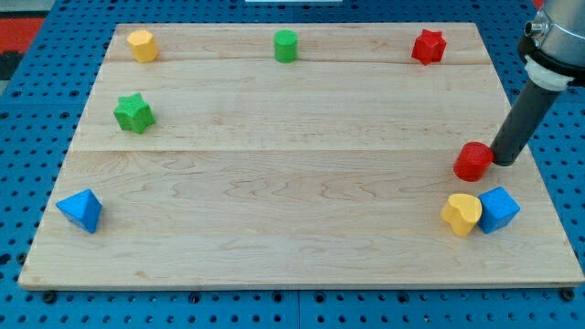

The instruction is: Push the red star down and left

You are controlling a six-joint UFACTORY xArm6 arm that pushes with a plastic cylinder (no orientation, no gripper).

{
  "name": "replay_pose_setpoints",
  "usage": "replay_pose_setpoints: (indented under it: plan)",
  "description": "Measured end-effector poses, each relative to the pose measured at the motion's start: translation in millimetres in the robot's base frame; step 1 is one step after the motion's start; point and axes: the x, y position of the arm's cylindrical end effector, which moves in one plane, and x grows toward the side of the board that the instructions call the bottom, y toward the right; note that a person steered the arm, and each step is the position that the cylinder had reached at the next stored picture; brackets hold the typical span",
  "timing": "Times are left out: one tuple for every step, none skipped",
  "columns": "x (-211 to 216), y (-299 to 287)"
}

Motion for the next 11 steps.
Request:
replay_pose_setpoints:
  plan:
    - [-38,-1]
    - [-34,-33]
    - [16,-33]
    - [23,-30]
    - [-25,-30]
    - [-90,-30]
    - [-158,-32]
    - [-185,-40]
    - [-136,-26]
    - [-173,17]
    - [-244,6]
